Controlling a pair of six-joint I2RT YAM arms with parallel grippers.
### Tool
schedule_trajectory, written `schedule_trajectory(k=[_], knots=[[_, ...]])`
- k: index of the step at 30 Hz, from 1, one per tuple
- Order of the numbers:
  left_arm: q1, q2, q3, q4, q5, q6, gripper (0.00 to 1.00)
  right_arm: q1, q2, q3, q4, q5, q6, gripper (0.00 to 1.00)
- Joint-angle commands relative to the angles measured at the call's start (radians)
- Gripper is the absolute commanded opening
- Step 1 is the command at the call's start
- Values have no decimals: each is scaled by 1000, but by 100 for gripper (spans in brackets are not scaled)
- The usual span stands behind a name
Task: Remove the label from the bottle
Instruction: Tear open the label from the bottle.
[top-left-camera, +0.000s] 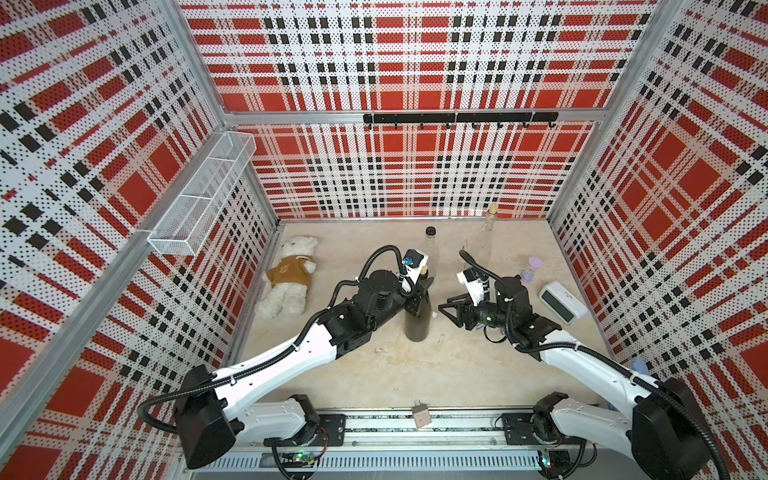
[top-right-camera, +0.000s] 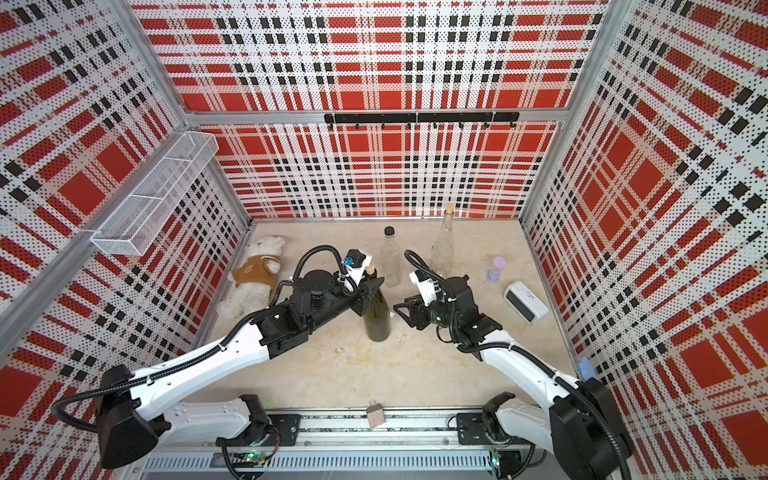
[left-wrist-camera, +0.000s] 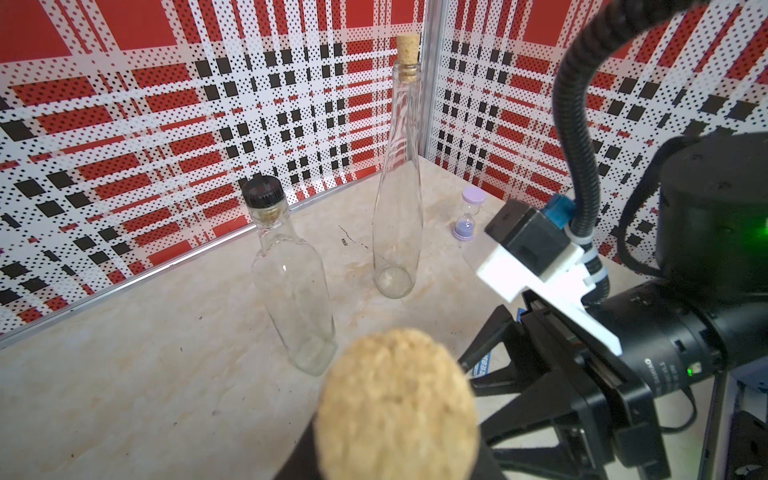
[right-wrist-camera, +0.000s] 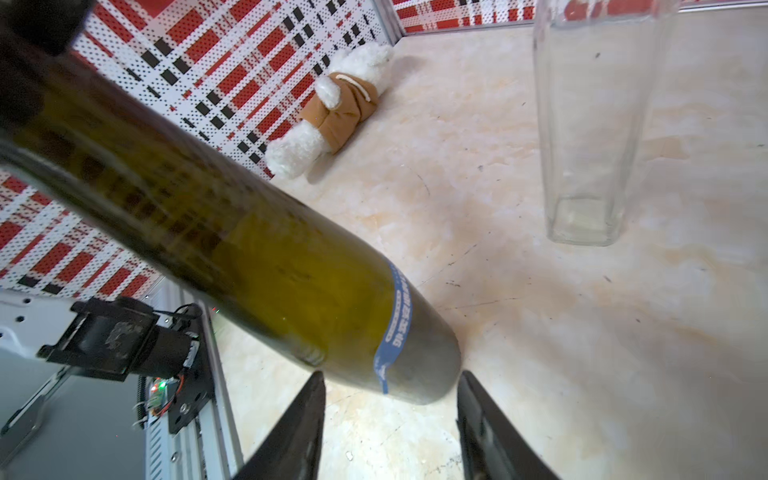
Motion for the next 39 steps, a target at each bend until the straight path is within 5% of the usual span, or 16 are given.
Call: schedule_trajectory(k=[1,39], knots=[[1,-21,-8,-16,10,-19,1,0,39,6,30,-58,-20,52],[2,-15,2,-19,20,-24,2,47,183,38,145,-51,23,23]])
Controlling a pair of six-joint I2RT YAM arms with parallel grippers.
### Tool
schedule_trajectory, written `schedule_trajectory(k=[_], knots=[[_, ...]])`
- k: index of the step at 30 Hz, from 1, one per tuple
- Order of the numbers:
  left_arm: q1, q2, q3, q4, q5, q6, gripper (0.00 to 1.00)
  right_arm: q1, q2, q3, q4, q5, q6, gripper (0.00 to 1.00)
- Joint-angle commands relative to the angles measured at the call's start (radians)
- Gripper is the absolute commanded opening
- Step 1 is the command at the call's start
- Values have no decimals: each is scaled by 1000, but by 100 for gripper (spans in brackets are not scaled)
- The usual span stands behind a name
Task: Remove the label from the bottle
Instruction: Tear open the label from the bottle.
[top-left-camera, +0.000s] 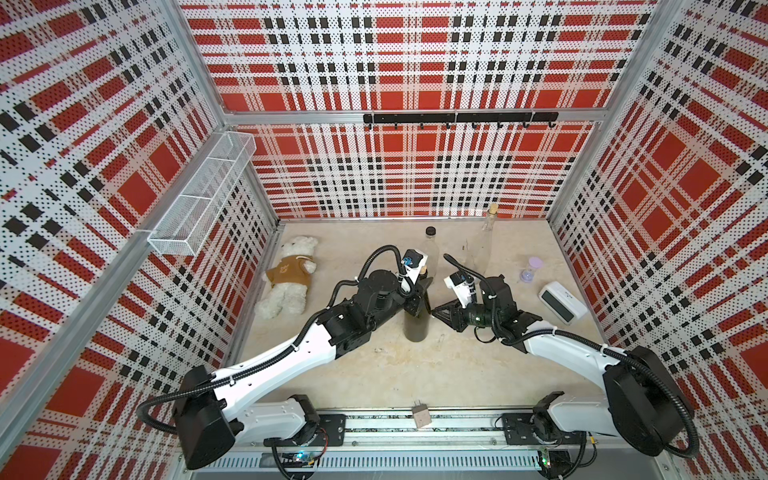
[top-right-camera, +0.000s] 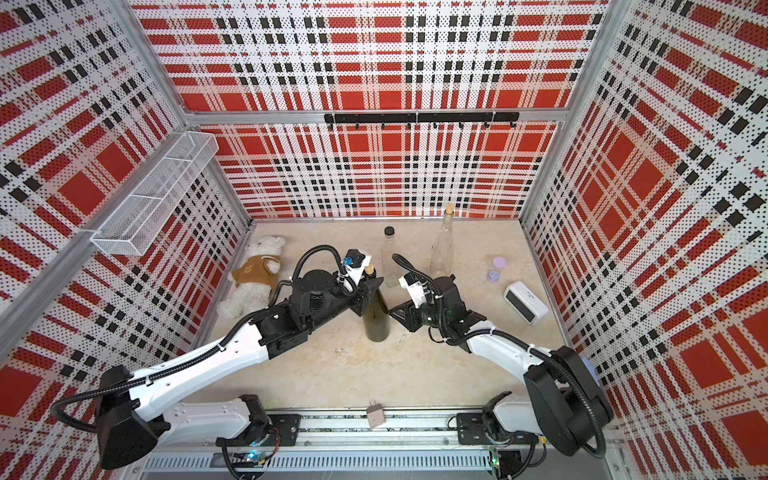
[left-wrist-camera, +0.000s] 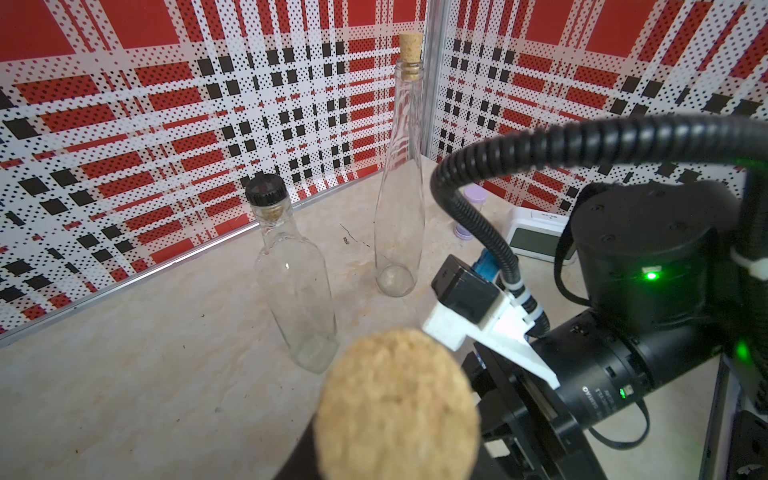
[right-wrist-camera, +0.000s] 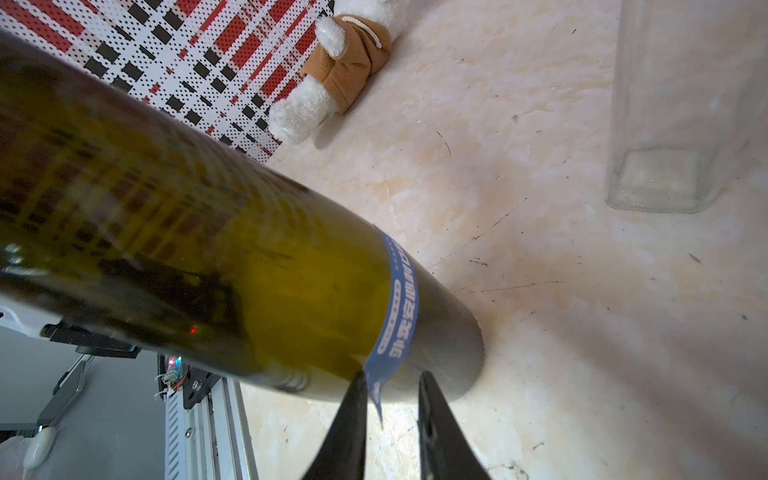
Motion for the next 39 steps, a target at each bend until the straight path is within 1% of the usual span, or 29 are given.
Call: schedule_trajectory(k=[1,6,10,32,35,39], knots=[[0,-12,1,-12,20,-23,2,12,18,22,71,-9,4,23],[0,-10,0,-13,17,-22,2,21,26,26,75,-11,7,24],[0,-1,3,-13,23,-24,2,28,22,20,73,-4,9,27],[0,4,4,-13,27,-27,2,33,-14,1,58,-6,9,27],[0,4,1,-12,26,-31,2,33,-16,-3,69,-8,15,22],[0,3,2,-13,28,-30,2,34,-17,-3,73,-9,20,5]])
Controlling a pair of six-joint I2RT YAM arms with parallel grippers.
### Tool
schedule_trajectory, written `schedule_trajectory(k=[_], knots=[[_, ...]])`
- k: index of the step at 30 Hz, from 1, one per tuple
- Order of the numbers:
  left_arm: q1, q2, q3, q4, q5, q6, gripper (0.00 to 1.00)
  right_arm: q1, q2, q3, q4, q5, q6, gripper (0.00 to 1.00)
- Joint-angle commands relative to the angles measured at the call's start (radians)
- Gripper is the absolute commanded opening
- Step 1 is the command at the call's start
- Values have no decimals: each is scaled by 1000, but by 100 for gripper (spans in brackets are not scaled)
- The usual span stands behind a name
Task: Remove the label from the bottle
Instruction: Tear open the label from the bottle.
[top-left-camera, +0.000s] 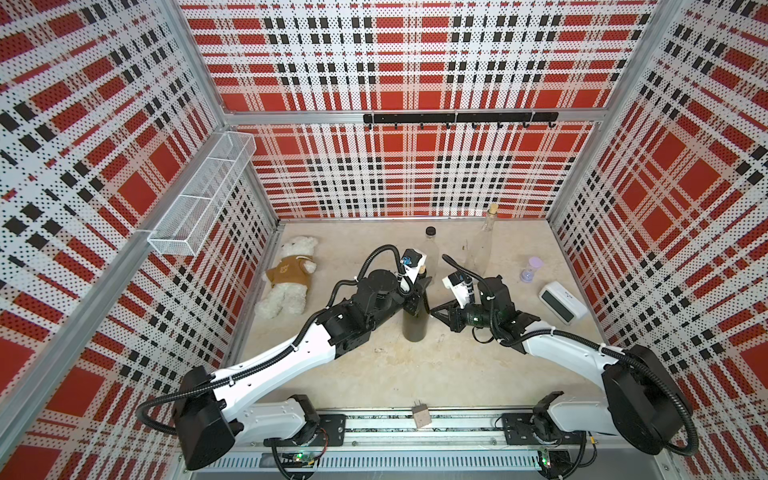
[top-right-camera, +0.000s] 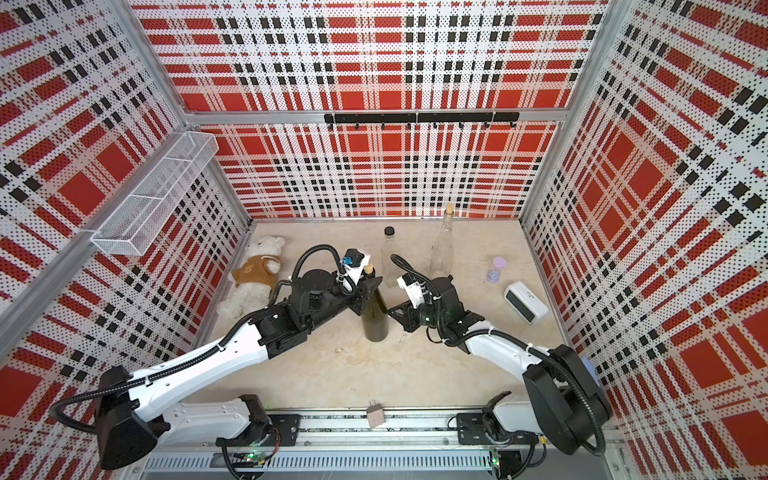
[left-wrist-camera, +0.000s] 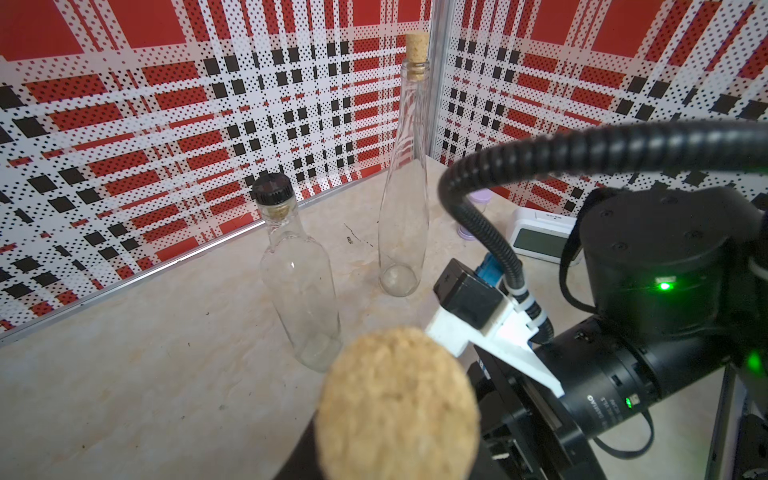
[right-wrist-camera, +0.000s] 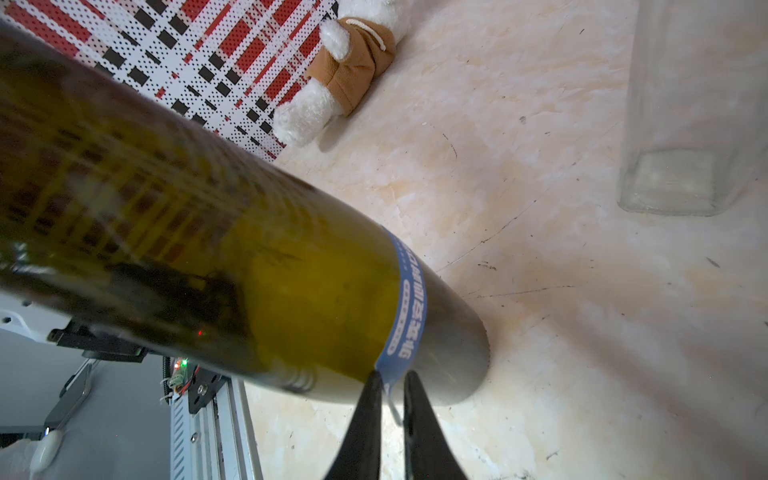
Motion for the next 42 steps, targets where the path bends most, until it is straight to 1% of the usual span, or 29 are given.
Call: schedule_trajectory(k=[1,2,12,22,28,32,42], knots=[[-4,5,2,-10,34,-29,2,10,-23,-5,50,-12,-2,2],[-4,2,2,-10,34,-29,2,10,-26,-7,52,-6,-2,0],[-4,-6,-7,-10,35,-29,2,-33,-49,-18,15,26,-15,0],[-3,-12,-3,-23,49,-24,1,-61,-18,3,-2,25,-41,0],[-5,-6,3,-23,89,-21,1,-72,18,28,-11,22,-67,0],[-4,-5,5,-26,96,-21,2,-79,39,46,-18,21,-81,0],[-4,2,18,-40,112,-16,2,-119,54,89,-58,9,-121,0]])
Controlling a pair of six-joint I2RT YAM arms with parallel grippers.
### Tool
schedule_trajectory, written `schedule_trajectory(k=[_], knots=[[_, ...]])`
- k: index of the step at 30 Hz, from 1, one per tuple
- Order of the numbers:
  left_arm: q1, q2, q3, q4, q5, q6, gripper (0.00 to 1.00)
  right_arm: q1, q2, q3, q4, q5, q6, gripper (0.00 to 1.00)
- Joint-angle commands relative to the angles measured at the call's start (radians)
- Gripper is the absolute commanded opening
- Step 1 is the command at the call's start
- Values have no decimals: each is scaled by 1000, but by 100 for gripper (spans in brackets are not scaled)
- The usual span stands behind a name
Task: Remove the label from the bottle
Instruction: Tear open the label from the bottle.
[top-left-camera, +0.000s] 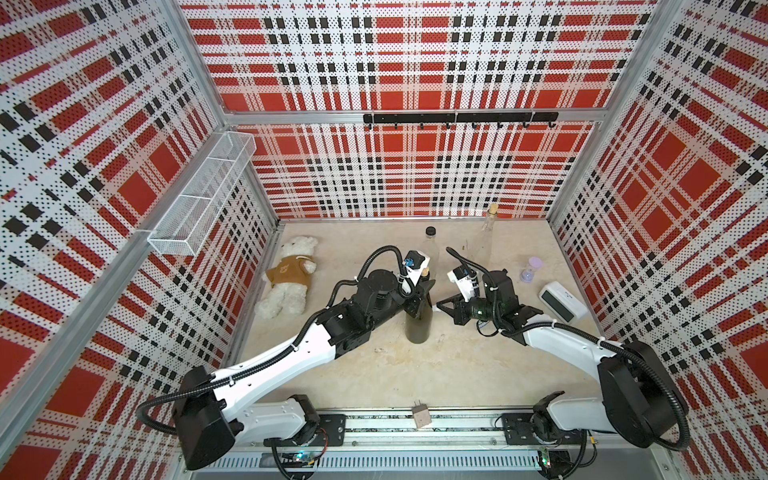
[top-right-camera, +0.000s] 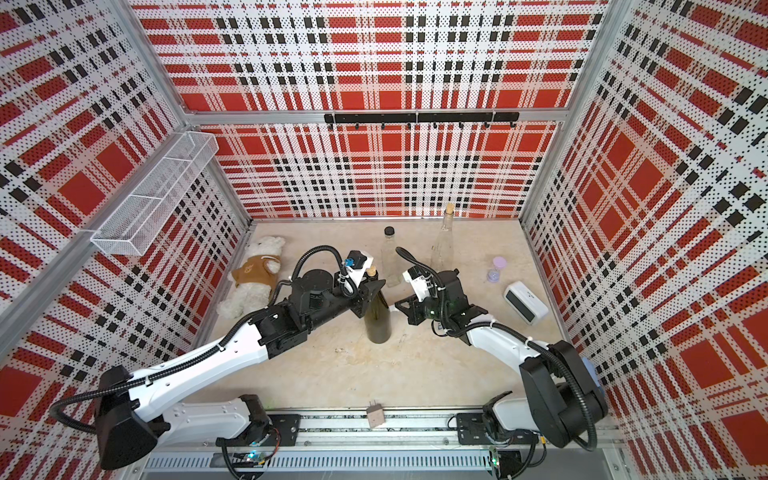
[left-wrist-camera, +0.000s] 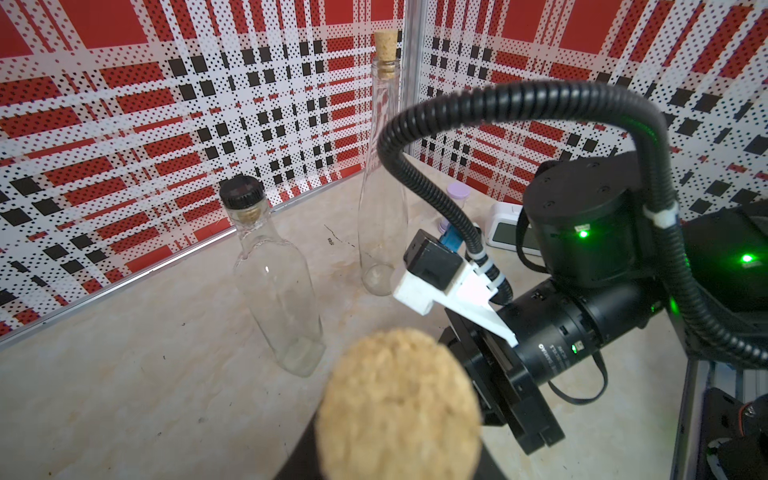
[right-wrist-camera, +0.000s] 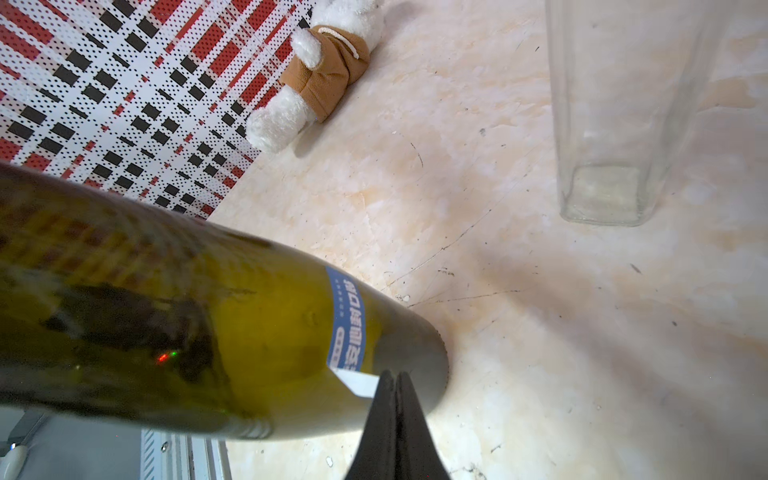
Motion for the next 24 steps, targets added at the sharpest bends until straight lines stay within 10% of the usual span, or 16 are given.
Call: schedule_trajectory(k=[1,13,24], knots=[[-5,3,17,-40,44,-31,2,-20,17,42,2,14,-47,0],[-7,13,23,-39,43,-33,2,-50,39,72,-8,-27,-61,1],[-5,24,26,-39,43,-34,2,-136,-69,8,13,-102,-16,35]])
